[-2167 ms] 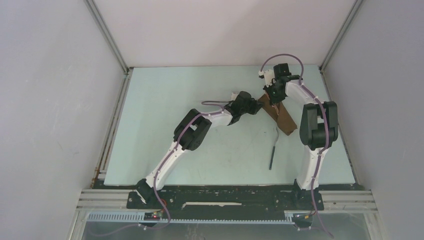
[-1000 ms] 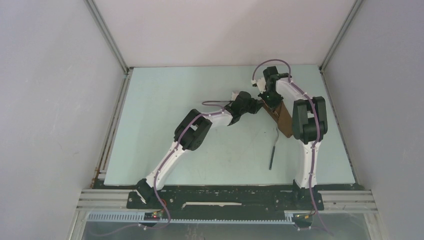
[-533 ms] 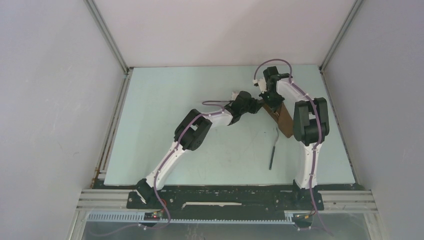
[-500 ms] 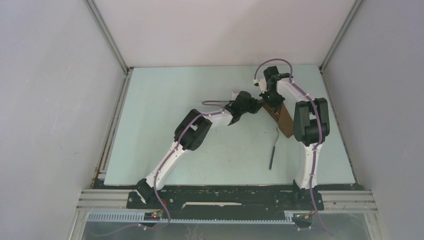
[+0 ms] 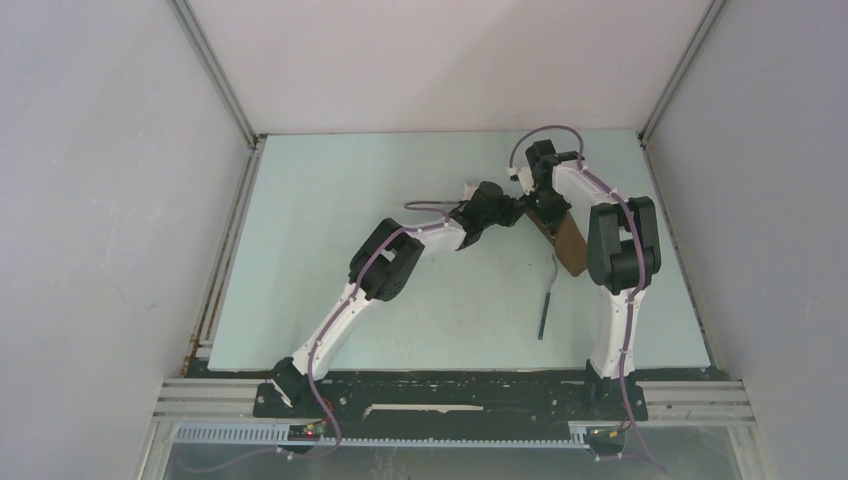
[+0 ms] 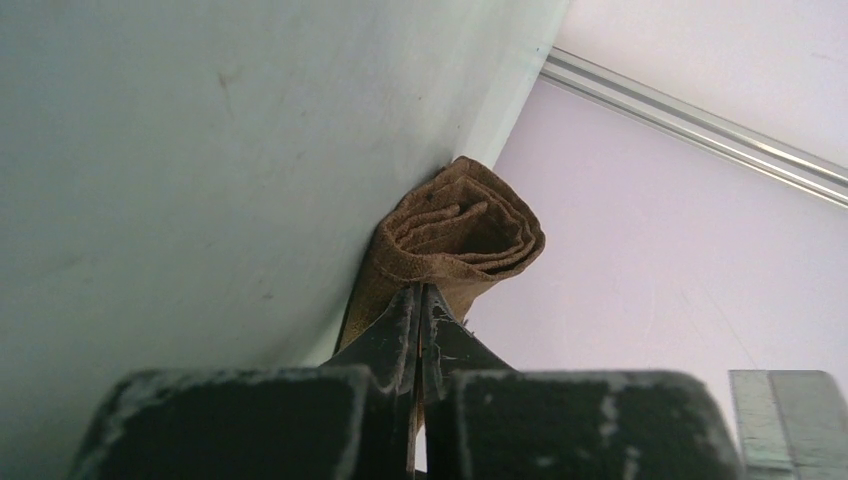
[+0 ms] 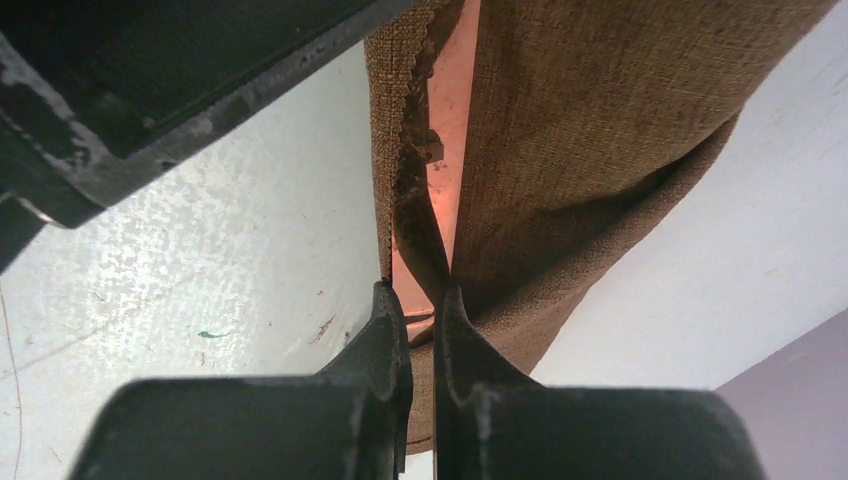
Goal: Fold the napkin into a case and place the utensils inside
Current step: Insert the knife into the folded napkin.
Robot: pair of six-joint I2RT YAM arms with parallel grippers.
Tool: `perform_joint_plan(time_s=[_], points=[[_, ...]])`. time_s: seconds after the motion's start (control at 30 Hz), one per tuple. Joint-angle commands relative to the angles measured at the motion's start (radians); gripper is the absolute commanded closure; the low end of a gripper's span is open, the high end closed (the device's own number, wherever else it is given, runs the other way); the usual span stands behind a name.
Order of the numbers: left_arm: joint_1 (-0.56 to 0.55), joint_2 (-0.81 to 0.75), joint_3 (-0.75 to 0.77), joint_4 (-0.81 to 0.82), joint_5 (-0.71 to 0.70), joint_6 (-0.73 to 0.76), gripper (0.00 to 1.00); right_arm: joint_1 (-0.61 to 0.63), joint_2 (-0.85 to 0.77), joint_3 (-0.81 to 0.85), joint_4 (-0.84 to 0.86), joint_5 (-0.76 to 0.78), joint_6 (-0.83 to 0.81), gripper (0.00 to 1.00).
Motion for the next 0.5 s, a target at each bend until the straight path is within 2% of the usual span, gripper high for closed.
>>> perform_joint_plan(time_s=[0.0,0.2,0.23,0.33,0.4,0.47], points=[[0.012,0.026,0.049,-0.027,-0.033,-0.022,1.00,0.001,-0.036,-0.022,-0.006,0.014,0.011,1.00],[0.014,0.026,0.049,-0.026,-0.025,-0.021,1.00,-0.007,-0.014,-0.025,0.012,0.014,0.009,1.00],[0.015,0.026,0.048,-0.019,-0.022,-0.020,1.00,-0.007,-0.014,-0.018,0.012,0.011,0.010,0.96],[0.022,0.013,0.030,0.021,-0.001,0.004,1.00,-0.007,-0.029,-0.016,0.025,-0.006,0.024,0.73],[0.027,-0.017,-0.002,0.046,0.007,0.035,1.00,-0.007,-0.050,-0.022,0.040,-0.014,0.036,0.64],[0.033,-0.055,-0.042,0.070,0.015,0.066,0.91,-0.007,-0.069,-0.025,0.047,-0.022,0.045,0.58]])
